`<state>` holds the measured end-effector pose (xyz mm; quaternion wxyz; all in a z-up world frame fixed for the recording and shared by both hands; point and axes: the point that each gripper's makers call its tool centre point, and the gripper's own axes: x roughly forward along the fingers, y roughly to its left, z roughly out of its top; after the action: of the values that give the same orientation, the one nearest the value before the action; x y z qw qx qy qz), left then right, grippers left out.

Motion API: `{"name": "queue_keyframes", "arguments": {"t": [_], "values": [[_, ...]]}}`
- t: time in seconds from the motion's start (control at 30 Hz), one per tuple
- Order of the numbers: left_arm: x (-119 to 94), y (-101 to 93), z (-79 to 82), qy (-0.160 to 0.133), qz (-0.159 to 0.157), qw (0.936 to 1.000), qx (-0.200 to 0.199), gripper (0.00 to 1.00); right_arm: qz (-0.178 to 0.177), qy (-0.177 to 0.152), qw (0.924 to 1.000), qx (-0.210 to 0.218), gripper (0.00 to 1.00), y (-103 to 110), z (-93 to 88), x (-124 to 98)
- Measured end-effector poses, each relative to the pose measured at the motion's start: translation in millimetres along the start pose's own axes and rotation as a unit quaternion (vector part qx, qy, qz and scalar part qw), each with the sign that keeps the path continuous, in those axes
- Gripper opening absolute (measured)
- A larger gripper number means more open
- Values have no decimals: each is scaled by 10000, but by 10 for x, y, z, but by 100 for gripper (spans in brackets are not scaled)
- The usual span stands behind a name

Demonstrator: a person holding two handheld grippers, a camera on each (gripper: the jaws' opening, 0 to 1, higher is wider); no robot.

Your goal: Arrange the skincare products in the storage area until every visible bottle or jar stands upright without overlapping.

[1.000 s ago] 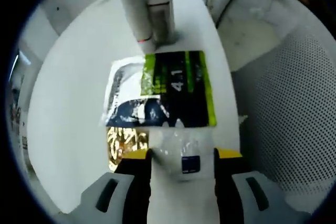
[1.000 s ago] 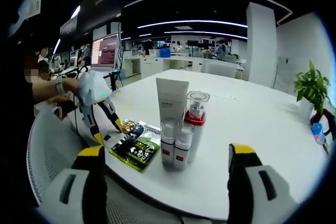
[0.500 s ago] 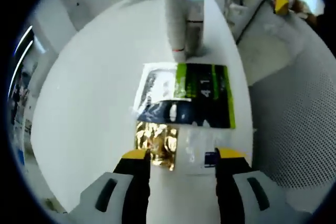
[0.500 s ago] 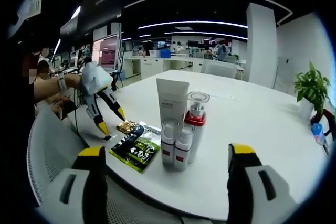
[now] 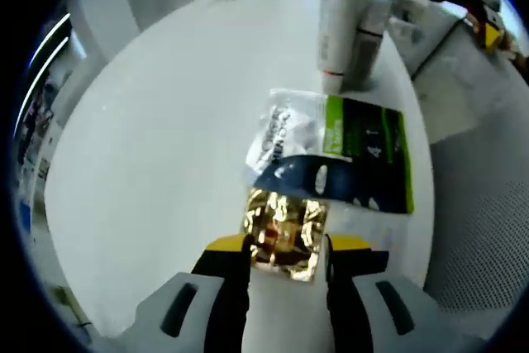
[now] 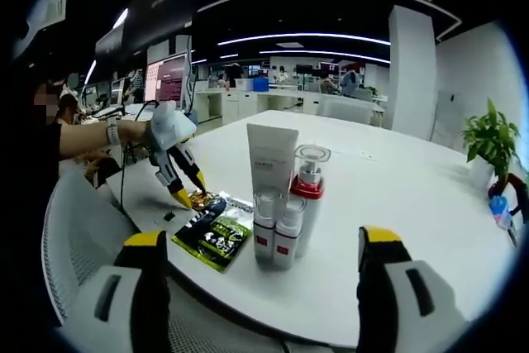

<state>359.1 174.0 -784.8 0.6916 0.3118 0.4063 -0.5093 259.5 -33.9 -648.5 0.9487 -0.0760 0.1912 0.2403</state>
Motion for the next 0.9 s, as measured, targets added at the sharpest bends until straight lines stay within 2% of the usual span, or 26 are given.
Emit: {"name": "queue_keyframes", "arguments": {"t": [0.1,0.33,0.7,0.9], "values": [[-9,13,12,-74,-1,9999,-79,31,-3,8,10000,-10,96,-1,-3,0],[-6,30,9,-40,112,9997,-216,31,24,41,10000,-20,96,11,-11,6],[-39,23,26,-109,165,9997,-123,34,38,37,10000,-32,96,17,-9,9],[-198,-13,99,-304,292,9990,-153,37,37,46,10000,-49,96,22,-11,10]]}}
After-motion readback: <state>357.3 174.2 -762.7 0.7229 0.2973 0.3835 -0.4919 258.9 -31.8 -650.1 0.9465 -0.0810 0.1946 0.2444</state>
